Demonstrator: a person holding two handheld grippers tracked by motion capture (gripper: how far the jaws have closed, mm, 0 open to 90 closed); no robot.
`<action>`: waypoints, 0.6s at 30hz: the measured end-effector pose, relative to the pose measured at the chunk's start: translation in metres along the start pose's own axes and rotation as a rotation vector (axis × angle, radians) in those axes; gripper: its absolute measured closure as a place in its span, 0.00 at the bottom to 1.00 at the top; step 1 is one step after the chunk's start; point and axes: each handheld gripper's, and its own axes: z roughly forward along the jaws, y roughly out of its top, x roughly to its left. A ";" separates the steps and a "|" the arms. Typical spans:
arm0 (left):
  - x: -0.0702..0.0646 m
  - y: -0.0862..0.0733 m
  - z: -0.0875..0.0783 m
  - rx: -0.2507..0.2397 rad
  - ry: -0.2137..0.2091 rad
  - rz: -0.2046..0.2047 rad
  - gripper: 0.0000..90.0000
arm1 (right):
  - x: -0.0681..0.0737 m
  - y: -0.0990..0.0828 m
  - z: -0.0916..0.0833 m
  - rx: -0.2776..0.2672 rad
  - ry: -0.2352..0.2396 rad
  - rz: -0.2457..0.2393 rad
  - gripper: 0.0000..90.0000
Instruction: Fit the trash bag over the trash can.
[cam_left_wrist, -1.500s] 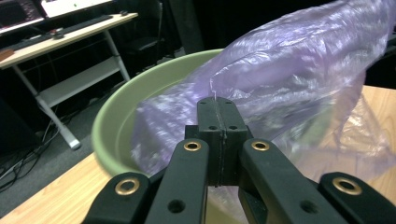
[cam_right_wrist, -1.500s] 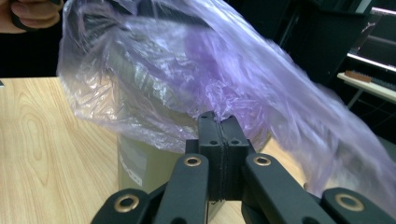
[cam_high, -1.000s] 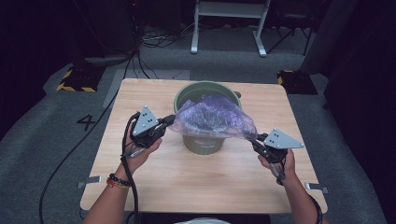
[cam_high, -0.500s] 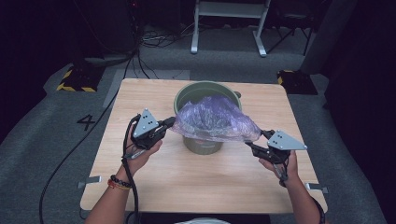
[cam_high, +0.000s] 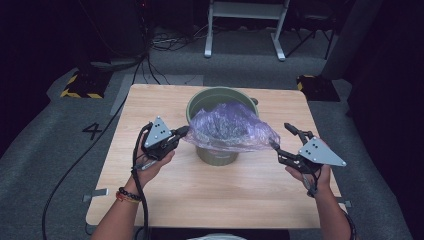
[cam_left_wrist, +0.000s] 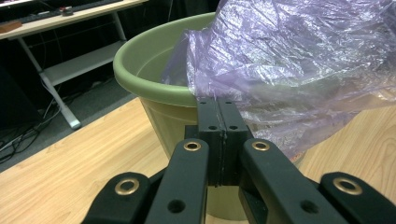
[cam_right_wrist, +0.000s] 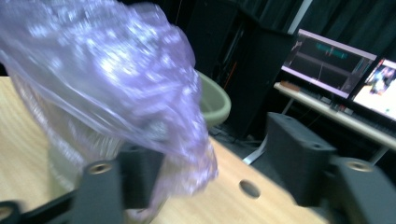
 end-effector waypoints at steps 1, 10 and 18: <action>0.000 0.000 0.000 0.000 0.001 0.001 1.00 | -0.001 0.003 0.002 -0.006 0.003 -0.009 0.54; 0.005 0.002 0.004 -0.001 0.001 0.000 1.00 | -0.008 0.027 0.017 -0.048 0.059 -0.046 0.98; 0.013 0.003 0.008 -0.004 0.010 -0.008 1.00 | -0.021 0.036 0.041 -0.037 0.062 -0.014 1.00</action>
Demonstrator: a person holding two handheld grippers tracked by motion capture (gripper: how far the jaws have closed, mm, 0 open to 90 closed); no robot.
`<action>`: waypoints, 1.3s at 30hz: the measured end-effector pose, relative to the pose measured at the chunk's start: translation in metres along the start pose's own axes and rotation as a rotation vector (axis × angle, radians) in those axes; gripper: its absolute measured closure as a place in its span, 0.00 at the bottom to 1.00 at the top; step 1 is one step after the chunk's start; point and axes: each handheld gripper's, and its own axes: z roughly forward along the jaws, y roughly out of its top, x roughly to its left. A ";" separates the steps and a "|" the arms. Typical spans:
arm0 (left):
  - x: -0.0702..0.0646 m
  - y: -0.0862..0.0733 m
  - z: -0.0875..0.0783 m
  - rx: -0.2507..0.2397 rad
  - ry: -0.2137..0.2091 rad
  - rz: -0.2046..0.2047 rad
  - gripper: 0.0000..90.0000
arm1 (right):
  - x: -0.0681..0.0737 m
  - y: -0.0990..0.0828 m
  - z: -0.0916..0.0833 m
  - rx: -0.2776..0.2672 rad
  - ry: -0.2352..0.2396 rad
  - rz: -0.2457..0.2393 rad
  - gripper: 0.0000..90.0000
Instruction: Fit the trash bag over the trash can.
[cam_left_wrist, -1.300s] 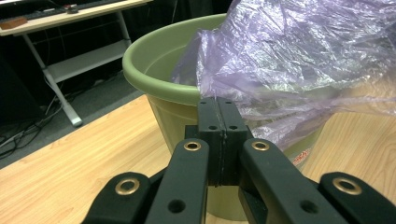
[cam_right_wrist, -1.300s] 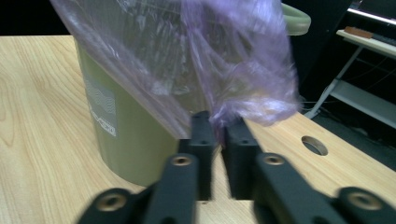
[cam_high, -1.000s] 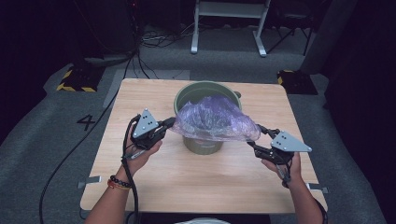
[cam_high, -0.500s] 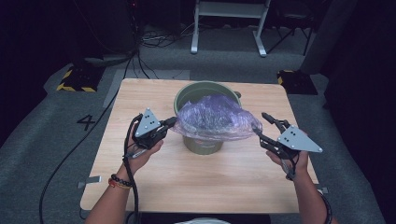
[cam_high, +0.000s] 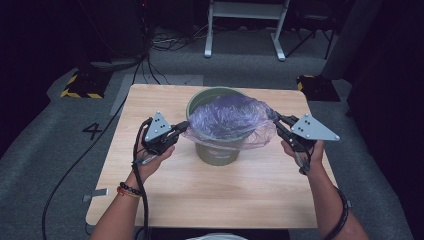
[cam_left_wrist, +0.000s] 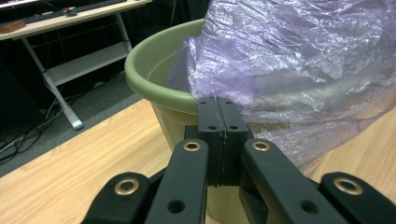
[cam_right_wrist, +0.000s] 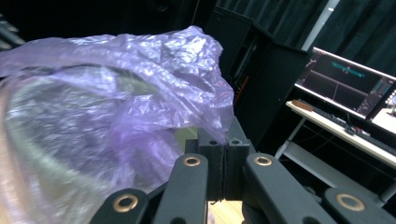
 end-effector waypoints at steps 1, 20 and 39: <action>0.001 0.000 0.001 -0.001 0.002 -0.002 1.00 | -0.003 0.000 0.003 0.006 -0.006 0.002 1.00; 0.027 -0.010 0.020 0.033 0.038 -0.068 1.00 | -0.041 -0.023 0.079 0.199 0.022 0.166 1.00; 0.022 -0.019 -0.010 -0.003 0.024 -0.094 0.28 | -0.037 -0.037 0.084 0.253 0.033 0.173 1.00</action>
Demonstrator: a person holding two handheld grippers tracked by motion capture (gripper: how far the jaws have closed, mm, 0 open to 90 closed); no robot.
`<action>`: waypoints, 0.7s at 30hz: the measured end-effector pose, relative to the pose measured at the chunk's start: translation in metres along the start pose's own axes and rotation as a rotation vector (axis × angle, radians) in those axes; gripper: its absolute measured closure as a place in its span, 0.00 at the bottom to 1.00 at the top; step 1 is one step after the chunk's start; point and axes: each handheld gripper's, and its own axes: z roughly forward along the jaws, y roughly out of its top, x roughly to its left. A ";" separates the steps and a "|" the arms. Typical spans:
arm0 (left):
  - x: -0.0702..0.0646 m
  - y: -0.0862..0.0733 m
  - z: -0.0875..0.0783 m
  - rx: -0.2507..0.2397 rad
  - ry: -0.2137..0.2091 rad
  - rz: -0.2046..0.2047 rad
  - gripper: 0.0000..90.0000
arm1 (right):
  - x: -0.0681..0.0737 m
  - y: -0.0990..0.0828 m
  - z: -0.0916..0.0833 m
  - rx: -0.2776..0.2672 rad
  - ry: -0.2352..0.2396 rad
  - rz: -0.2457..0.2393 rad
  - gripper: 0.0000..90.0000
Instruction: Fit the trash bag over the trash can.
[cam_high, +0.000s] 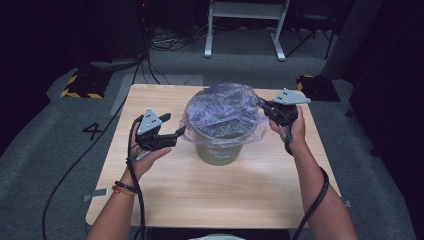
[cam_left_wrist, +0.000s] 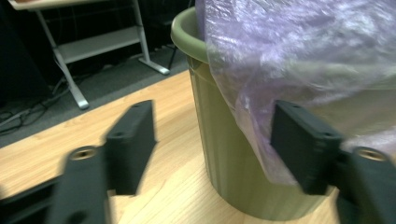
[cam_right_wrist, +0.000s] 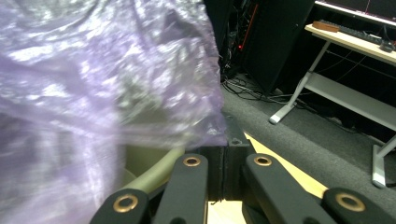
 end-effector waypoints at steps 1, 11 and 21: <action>-0.002 0.001 -0.006 -0.015 -0.013 0.005 0.26 | 0.001 0.001 -0.001 -0.001 -0.001 -0.002 1.00; -0.043 0.007 -0.028 -0.027 -0.162 0.099 0.18 | 0.005 0.008 -0.008 -0.014 0.001 -0.020 0.97; -0.048 0.006 0.001 0.028 -0.146 0.099 0.52 | 0.003 0.012 -0.033 -0.057 -0.006 0.004 0.56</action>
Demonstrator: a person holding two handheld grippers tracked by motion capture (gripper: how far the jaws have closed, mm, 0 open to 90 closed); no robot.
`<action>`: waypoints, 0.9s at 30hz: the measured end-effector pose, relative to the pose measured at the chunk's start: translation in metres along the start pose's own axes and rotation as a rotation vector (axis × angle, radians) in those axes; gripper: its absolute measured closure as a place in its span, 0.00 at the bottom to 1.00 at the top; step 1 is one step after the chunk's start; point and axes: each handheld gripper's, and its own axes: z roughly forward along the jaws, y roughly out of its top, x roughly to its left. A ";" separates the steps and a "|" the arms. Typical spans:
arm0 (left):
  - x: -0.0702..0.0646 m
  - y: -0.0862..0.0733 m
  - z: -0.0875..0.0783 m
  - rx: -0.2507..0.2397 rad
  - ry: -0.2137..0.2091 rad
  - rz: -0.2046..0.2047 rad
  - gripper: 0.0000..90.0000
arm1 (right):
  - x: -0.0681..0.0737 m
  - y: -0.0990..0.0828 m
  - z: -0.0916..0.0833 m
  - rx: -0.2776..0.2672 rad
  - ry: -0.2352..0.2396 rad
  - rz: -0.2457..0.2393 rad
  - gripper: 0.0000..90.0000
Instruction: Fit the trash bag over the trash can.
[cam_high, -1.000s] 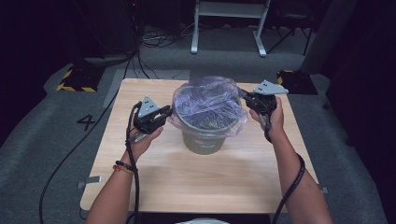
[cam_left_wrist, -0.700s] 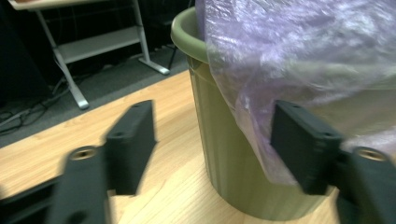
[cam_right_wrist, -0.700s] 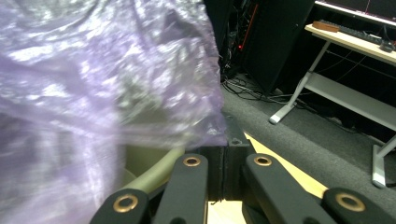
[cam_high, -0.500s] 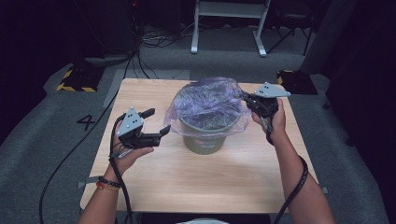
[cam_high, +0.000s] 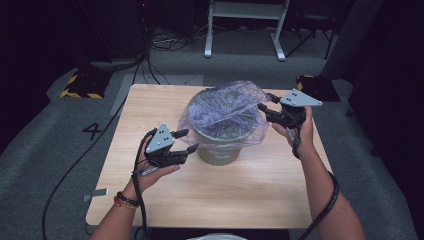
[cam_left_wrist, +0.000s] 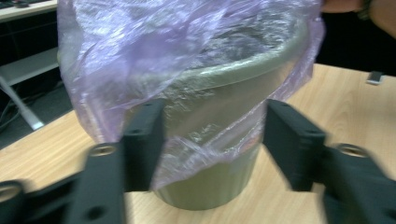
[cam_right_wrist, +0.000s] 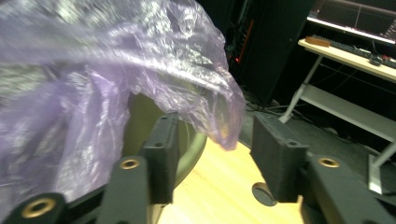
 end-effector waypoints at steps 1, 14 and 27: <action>0.001 -0.001 0.000 -0.004 -0.009 -0.004 0.56 | 0.000 0.001 -0.004 -0.006 -0.001 -0.002 0.54; 0.000 -0.001 0.005 0.034 -0.024 0.041 0.90 | 0.015 0.003 -0.052 -0.042 0.093 0.031 0.53; 0.002 -0.008 0.013 0.100 -0.055 0.075 1.00 | 0.036 -0.027 -0.048 0.018 0.177 0.080 0.54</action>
